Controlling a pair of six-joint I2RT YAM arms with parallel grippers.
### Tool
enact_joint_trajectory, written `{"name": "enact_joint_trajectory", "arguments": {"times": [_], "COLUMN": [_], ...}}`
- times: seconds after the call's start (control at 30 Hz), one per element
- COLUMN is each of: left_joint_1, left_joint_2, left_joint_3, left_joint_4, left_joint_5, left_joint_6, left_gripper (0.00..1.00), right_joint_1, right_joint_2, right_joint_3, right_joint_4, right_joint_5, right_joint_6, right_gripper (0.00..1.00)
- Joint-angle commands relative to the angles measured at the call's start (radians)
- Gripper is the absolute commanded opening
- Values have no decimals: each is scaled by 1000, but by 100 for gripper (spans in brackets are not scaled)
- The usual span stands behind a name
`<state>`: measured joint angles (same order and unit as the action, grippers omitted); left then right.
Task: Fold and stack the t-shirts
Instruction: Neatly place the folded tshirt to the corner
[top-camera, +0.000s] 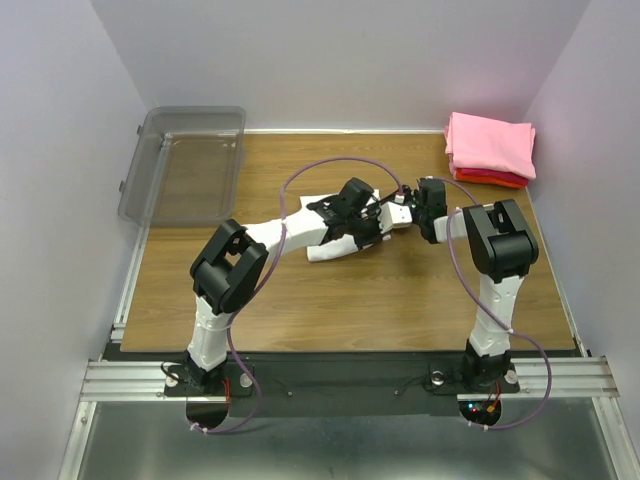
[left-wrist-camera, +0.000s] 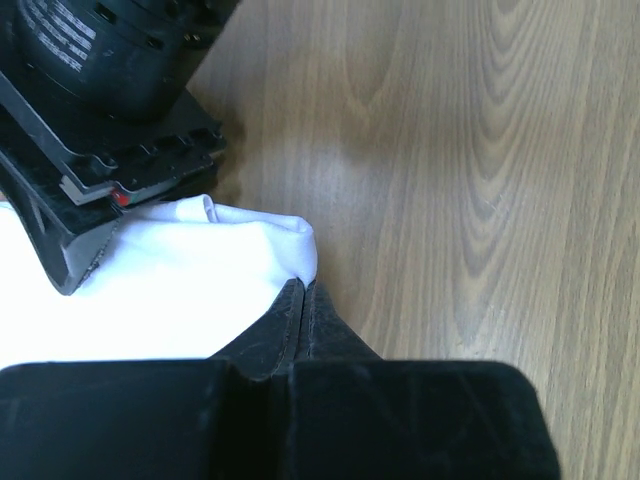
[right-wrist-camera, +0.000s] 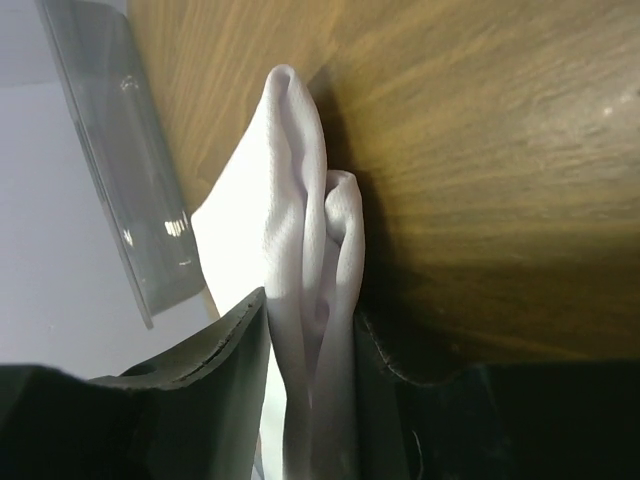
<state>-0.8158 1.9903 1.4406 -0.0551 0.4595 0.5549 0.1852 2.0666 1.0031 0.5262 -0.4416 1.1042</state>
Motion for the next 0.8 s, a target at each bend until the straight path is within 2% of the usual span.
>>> {"name": "enact_joint_trajectory", "arguments": {"times": [0.0,0.1,0.3,0.47,0.67,0.73,0.77], "left_joint_1": [7,10,14,21,23,23,24], "left_joint_2": [-21,-19,-18,-15,1,4,5], "left_joint_3": [50,43,34,29,32,32,32], "left_joint_4": [29,38,43,47,51,49,49], "left_joint_5": [25,25,25,21,11,8,5], "left_joint_6": [-23,-23,-24,-23,-13,-10,-10], "left_gripper": [0,0,0,0,0,0,0], "right_joint_1": [17,25,37,40,45,46,48], "right_joint_2": [53,52,50,12,-2,-2,0], "right_joint_3": [-11,-23,-32,-37,-53,-58,-58], "right_joint_4": [-37,-38,-41,-78,-98,-103,-104], "right_joint_5": [121,119,121,109,99,104,109], "right_joint_6": [-27,-21,-15,-15,-7,-15,-18], "right_gripper": [42,49,50,59,57,54,49]}}
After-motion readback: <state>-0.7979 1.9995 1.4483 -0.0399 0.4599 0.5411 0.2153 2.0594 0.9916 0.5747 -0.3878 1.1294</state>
